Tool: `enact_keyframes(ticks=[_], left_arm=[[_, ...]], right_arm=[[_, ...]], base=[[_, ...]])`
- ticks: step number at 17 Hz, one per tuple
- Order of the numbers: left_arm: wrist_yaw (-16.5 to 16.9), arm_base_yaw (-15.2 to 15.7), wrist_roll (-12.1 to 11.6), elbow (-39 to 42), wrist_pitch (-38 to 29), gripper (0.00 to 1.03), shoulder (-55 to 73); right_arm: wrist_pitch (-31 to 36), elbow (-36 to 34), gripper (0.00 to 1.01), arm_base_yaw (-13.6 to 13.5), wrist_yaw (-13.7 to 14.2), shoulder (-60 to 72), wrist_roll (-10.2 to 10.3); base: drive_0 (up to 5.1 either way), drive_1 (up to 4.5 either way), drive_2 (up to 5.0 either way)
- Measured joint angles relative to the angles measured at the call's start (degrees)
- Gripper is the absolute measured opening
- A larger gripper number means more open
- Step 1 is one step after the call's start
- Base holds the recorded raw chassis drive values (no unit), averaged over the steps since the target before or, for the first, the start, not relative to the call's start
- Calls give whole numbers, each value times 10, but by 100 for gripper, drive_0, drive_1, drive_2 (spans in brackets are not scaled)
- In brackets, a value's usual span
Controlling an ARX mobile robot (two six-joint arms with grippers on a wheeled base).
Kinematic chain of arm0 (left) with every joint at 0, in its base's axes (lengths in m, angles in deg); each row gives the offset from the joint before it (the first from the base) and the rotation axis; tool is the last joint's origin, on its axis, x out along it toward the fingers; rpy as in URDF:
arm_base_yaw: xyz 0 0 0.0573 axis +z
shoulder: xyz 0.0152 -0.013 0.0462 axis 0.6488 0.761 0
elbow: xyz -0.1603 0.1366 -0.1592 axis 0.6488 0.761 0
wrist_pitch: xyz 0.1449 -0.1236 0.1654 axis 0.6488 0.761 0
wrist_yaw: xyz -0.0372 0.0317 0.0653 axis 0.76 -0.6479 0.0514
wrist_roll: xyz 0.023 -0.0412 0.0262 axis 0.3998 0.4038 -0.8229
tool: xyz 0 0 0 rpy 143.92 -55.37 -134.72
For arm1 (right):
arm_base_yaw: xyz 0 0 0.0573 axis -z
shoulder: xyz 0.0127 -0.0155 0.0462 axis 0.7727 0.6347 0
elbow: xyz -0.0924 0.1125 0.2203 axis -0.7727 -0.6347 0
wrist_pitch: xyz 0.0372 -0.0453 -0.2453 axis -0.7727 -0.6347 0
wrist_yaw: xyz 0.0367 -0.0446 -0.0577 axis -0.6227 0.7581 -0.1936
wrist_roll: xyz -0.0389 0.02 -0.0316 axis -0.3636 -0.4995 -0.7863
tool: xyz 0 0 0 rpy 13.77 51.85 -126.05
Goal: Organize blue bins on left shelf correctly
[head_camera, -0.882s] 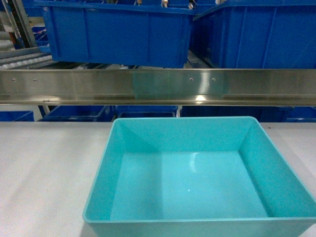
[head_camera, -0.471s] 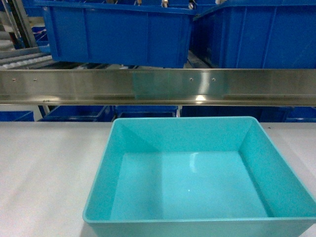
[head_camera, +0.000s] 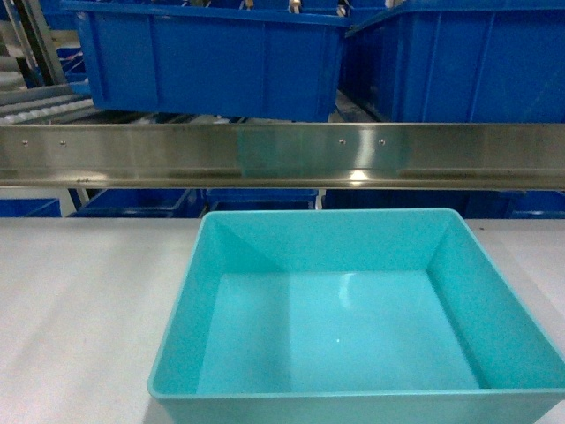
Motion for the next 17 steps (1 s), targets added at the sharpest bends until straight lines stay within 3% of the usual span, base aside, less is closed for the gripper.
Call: enact_keyframes(ticks=[5,6,7,8,9,11,12,14,15,17], left_arm=[[0,0,0,0,0,98,0],[7,-4,1,0,-14,98,6],[2,-27,2,-3,-58,98,41],[-12,-66,4,-10,-93,98,118],[-26,-99,9,-20,-123,98,195],[-82,-170,35,-53,-154,98,319],[-110,-200,43,-63,-156,98,351],[-147,-244,55,-90,-154,98,417],[-162,-249,67,-106,-128,98,445],[-185,-259,89,-126,-122,98,506]], right_arm=[[0,0,98,0,0,0,0],[32,0,98,-30,40,9,-3],[94,0,98,-79,81,51,-10],[162,1,98,-106,97,135,-15],[256,2,98,-101,112,238,-21],[410,17,98,-74,82,419,-18],[450,28,98,-67,76,494,-17],[474,54,98,-52,56,596,-13],[496,70,98,-47,51,645,-11],[480,105,98,-31,22,723,4]], base=[[0,0,0],[0,0,0],[0,0,0],[0,0,0],[0,0,0],[0,0,0],[0,0,0],[0,0,0],[0,0,0],[0,0,0]])
